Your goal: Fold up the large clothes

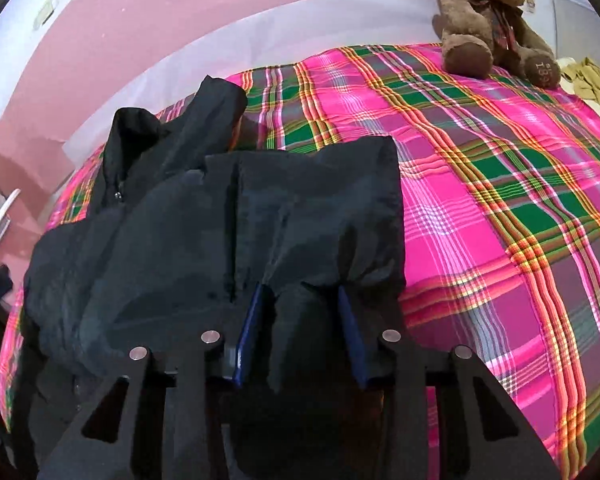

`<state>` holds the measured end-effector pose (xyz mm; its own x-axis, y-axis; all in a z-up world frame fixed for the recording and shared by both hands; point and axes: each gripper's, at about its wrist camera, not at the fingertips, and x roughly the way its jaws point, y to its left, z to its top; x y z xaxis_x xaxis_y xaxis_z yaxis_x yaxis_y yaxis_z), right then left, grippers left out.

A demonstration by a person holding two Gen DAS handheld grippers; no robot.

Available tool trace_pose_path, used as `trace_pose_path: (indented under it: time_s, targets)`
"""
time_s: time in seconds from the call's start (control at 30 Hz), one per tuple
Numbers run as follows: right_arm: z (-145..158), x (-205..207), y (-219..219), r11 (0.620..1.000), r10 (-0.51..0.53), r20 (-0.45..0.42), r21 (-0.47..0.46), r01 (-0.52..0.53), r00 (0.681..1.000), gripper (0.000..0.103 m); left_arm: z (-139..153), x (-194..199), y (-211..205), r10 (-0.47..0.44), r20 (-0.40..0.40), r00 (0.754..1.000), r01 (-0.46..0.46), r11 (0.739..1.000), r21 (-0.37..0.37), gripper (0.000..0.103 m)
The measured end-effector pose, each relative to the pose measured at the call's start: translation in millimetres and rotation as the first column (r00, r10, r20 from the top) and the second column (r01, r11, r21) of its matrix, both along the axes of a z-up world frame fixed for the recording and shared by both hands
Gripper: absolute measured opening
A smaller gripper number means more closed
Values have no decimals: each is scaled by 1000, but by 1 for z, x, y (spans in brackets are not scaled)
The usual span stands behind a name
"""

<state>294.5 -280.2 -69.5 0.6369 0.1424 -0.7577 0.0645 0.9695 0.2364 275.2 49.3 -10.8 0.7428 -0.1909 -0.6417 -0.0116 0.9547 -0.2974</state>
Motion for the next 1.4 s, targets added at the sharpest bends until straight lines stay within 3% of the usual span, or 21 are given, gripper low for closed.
trace_pose_path:
  time_s: [0.1,0.2,0.27,0.33,0.47,0.6,0.67,0.8,0.93,1.1,1.23,1.3,1.4]
  targets:
    - [8,-1,1,999,18,0,-34,-18,1000,39,17,14,-18,-46,52,998,43,998,56,63]
    - [19,-4,0,998,31,14,-52,-31,999,39,4,42,-37,-109,15,994,107,992,68,62]
    - [26,-5,-4,999,25,31,-47,-24,999,39,-20,58,-43,-97,-68,993,104,988,114,41]
    - [37,-6,-10,999,6,64,-40,-4,998,39,-42,60,-41,-84,-115,990,99,987,126,36]
    - [35,11,-9,998,-3,62,-61,7,998,39,-67,45,-28,-37,-127,991,53,991,122,36]
    - [-8,31,4,996,28,-50,-86,-32,998,40,-79,34,-31,-31,-105,994,48,985,168,36]
    - [-17,33,2,998,20,-47,-61,-23,999,40,-82,35,-35,-28,-106,994,48,980,191,37]
    - [1,29,-3,998,12,-60,-61,-16,998,40,-77,37,-31,-34,-116,993,53,984,169,36]
    - [39,2,0,999,16,38,-40,-14,999,41,-53,25,-23,-43,-107,993,58,987,150,36]
    - [48,-16,35,991,122,63,-69,-117,991,41,-21,17,-22,-59,4,998,58,990,125,36]
    - [8,-2,53,985,146,-42,-88,-149,988,41,-62,33,-31,-79,-120,990,98,981,167,37]
    - [-2,-3,56,981,159,-33,-111,-161,987,41,-79,28,-27,-83,-104,991,97,986,136,38]
    - [-7,-1,62,976,154,-40,-149,-159,987,41,-81,27,-27,-72,-95,993,85,987,134,38]
